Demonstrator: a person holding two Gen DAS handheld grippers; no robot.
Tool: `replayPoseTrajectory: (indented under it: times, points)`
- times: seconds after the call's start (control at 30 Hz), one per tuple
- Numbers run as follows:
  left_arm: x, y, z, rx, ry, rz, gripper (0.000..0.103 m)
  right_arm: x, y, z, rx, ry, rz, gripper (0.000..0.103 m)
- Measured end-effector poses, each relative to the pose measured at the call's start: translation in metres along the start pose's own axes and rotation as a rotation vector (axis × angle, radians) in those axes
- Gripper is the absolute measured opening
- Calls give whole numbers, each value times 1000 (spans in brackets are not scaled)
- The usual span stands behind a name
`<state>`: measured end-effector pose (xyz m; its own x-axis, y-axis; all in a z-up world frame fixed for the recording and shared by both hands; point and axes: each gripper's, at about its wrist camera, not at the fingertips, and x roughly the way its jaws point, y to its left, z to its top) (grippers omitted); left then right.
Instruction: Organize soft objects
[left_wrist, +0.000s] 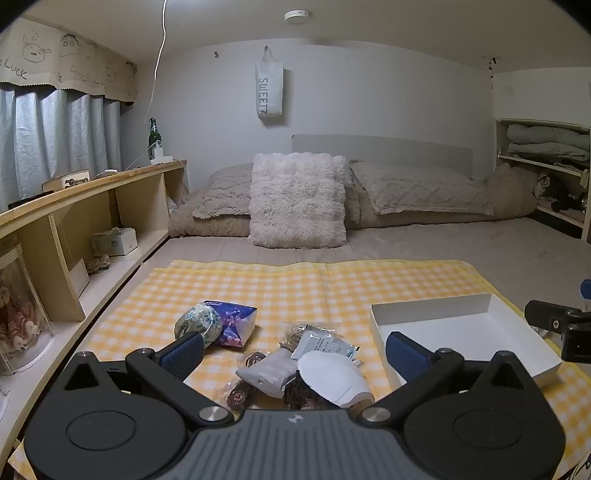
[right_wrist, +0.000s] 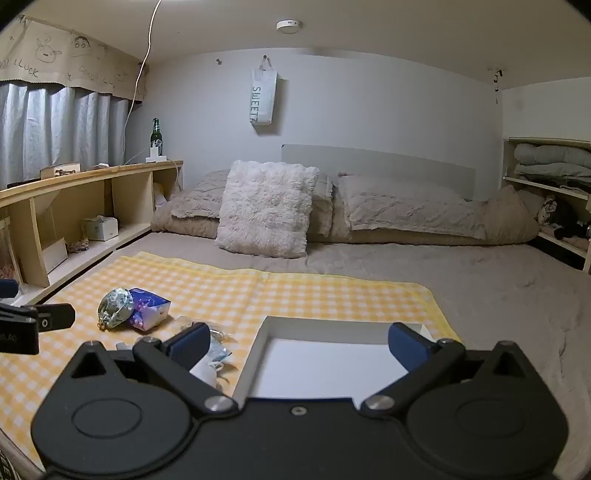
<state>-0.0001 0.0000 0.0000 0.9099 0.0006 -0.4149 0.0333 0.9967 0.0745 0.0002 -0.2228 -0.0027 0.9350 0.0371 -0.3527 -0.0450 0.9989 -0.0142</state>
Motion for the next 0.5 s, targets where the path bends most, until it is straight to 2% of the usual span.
replayPoseTrajectory:
  times: [0.5]
  points:
    - [0,0,0,-1,7,-3,103,1,0,-1,-1,6,-3,103]
